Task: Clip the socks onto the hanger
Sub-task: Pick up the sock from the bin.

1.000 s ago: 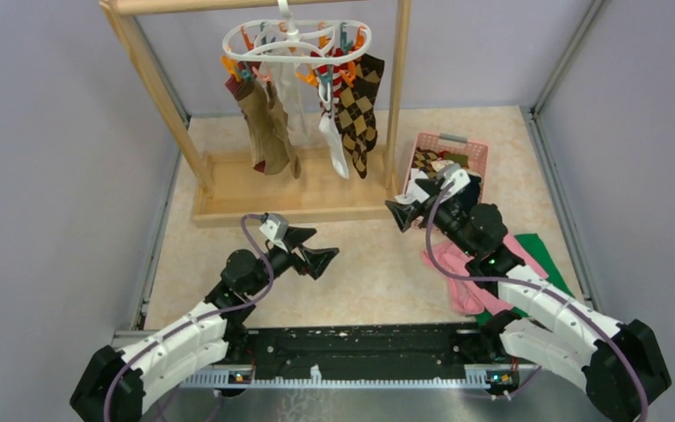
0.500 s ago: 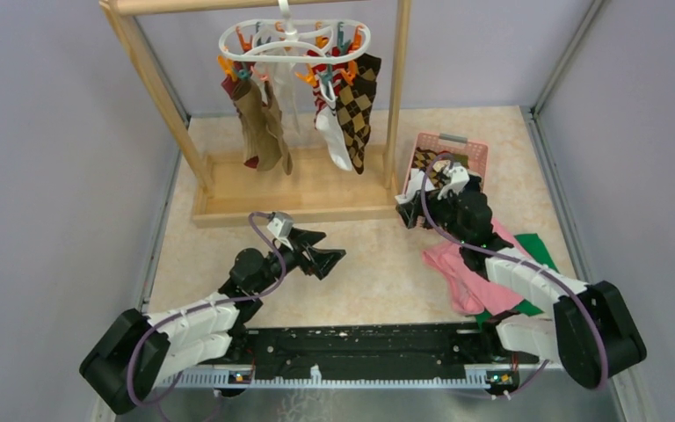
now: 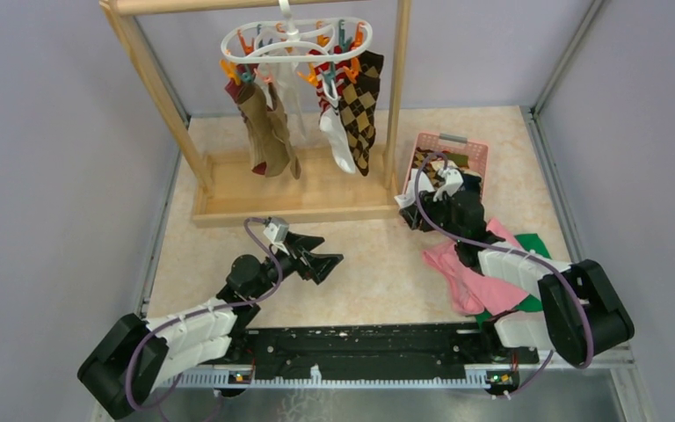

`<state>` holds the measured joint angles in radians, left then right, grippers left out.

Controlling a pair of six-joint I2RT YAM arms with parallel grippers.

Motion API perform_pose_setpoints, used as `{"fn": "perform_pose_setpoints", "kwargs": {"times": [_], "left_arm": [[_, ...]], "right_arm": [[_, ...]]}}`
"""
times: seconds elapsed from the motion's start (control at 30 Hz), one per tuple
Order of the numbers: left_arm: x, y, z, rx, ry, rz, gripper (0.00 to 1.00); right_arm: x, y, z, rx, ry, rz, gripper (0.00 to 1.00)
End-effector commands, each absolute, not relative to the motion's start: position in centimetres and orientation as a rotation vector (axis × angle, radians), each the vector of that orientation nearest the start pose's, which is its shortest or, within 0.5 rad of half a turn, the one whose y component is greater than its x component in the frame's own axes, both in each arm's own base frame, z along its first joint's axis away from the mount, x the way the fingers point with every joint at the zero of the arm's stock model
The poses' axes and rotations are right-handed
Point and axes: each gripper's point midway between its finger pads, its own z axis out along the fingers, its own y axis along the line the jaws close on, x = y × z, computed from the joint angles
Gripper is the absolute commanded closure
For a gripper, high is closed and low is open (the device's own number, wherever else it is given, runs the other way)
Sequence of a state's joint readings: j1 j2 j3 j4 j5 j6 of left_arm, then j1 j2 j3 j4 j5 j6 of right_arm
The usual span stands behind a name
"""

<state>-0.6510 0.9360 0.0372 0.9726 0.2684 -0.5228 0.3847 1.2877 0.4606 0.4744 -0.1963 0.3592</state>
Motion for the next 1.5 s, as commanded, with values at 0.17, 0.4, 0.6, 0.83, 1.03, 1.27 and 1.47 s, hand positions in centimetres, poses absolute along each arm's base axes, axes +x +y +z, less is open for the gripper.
{"fn": "perform_pose_setpoints", "kwargs": {"times": [0.17, 0.4, 0.6, 0.83, 1.03, 1.27, 1.47], "left_arm": [[19.8, -23.7, 17.3, 0.331, 1.495, -1.158, 0.01], [19.6, -24.1, 17.5, 0.349, 1.502, -1.187, 0.01], [19.4, -24.2, 17.7, 0.349, 1.497, -1.2, 0.01], [19.4, -24.3, 17.6, 0.345, 1.5, -1.209, 0.01], [19.3, -24.5, 17.6, 0.348, 1.503, -1.225, 0.01], [19.3, -24.5, 17.8, 0.351, 1.499, -1.225, 0.01], [18.8, -24.6, 18.4, 0.358, 1.473, -1.254, 0.01]], "right_arm": [[33.8, 17.3, 15.5, -0.105, 1.799, 0.642, 0.59], [33.5, 16.8, 15.4, -0.091, 1.781, 0.628, 0.82], [33.7, 16.9, 14.7, -0.107, 1.817, 0.616, 0.7], [34.3, 18.0, 12.6, -0.131, 1.883, 0.65, 0.62], [34.2, 17.8, 13.0, -0.144, 1.864, 0.638, 0.83], [33.2, 16.2, 16.3, -0.12, 1.734, 0.59, 0.94], [31.5, 14.9, 19.7, -0.112, 1.571, 0.576, 0.95]]}}
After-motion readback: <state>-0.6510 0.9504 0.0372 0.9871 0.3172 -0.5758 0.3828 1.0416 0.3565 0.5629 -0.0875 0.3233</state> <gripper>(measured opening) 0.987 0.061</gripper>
